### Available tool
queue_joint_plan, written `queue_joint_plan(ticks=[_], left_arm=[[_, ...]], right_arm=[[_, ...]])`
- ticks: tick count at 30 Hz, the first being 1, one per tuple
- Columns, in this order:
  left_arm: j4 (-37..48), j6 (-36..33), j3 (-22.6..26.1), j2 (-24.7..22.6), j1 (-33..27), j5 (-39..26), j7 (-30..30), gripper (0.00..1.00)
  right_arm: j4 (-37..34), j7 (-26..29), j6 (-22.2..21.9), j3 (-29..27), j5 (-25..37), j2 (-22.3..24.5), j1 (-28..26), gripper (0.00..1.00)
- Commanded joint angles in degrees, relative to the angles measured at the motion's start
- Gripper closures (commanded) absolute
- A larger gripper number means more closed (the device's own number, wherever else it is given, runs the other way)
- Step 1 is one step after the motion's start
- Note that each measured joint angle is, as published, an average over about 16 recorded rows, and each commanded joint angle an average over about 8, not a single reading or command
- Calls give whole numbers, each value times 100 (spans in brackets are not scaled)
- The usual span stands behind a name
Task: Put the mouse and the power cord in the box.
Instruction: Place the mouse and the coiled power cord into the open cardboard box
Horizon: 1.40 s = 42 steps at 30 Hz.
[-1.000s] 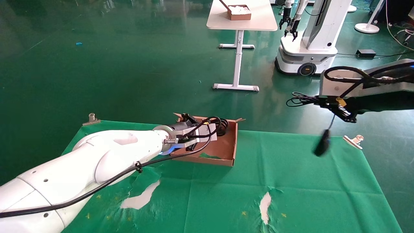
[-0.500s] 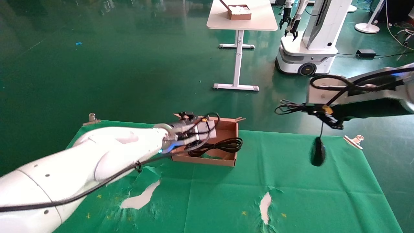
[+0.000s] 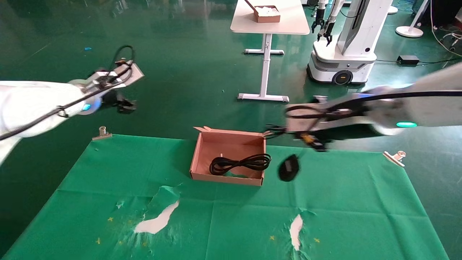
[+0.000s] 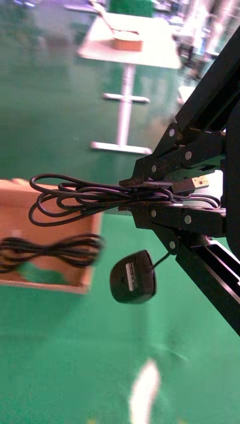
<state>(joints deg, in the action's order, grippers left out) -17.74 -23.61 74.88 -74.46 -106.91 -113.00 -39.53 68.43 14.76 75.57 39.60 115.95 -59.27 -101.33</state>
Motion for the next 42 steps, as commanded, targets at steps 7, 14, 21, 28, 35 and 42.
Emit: queue_joint_plan(ticks=[7,14,21,28,35,42], left_arm=[[246,-50,-57,21,-90,123,181,0],[336,-41,-102,-10,-97,222,338,0],[416,-33,-144,-37,-103,310,479,0],[482,-27,-178,-58,-109,381,594,0],[526,-28,-195,-61,-115,417,642,0],[514,-25,-196,-62,-113,416,635,0]], right_arm=[[-1532,-1180,-929,184,7,-1197,-190,100],[-2867,-2247,-1339,394,-479,-1858,-361,100],[-3199,-2277,-1826,1194,-1057,-1951,-224,100],[-3343,-1676,-2548,2123,-1116,-1962,-119,57],[-3433,-1413,-2911,2527,-1117,-1986,-104,0],[-3404,-1461,-2849,2445,-1105,-1972,-105,0]])
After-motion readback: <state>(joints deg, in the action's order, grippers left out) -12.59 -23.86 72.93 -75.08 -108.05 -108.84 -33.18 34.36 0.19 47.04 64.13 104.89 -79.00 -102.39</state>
